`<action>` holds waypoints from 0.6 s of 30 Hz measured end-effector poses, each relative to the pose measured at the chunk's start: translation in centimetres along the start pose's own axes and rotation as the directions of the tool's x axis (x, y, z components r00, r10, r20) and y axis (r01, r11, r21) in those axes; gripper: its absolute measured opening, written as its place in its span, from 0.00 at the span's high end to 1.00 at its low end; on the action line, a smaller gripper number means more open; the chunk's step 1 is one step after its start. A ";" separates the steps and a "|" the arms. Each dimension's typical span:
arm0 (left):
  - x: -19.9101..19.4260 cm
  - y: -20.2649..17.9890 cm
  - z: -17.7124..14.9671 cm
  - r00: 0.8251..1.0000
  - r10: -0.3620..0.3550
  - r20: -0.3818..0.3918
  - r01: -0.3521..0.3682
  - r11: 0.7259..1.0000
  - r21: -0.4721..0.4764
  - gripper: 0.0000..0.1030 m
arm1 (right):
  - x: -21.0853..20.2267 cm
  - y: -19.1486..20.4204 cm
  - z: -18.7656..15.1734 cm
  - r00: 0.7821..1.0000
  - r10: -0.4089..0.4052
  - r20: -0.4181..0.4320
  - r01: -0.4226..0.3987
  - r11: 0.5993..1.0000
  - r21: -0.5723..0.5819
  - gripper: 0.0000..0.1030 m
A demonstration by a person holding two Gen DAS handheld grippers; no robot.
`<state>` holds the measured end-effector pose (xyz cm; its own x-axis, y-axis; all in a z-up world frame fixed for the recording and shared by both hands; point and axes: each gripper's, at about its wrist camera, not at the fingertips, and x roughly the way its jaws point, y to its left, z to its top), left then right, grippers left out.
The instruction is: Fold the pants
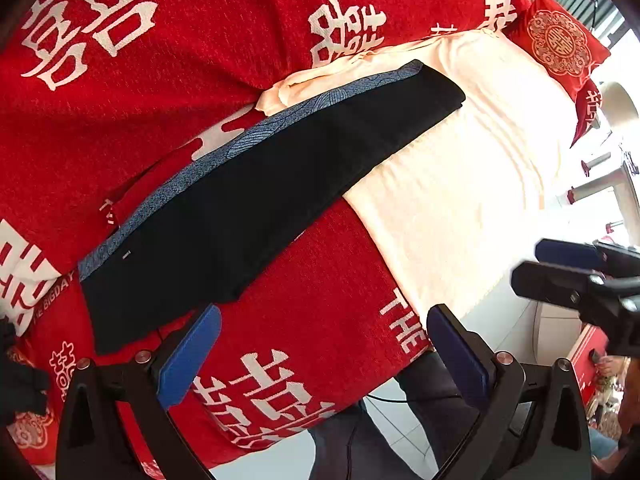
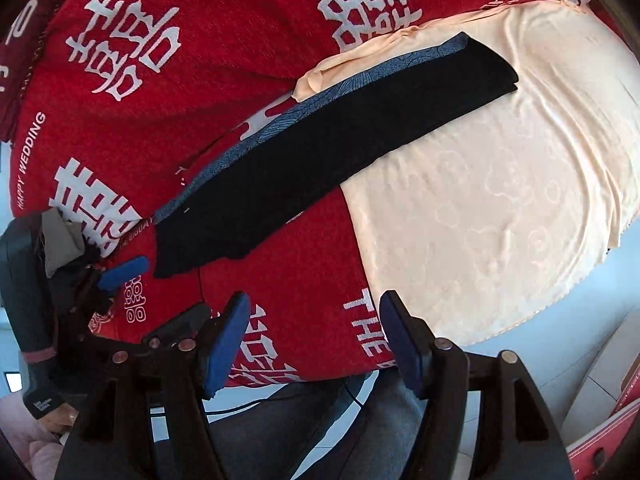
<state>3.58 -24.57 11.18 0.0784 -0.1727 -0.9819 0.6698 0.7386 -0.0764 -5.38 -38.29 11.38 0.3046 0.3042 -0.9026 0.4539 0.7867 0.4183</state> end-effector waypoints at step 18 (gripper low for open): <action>-1.2 0.3 0.0 1.000 0.009 0.020 -0.008 1.000 -0.025 0.00 | -2.6 -0.2 -1.4 0.997 -0.033 0.067 0.032 0.999 0.021 0.31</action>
<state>3.70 -24.19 12.34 0.0986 -0.1789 -0.9789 0.6501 0.7564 -0.0727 -7.41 -38.50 13.55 0.3452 0.2410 -0.9071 0.4805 0.7848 0.3914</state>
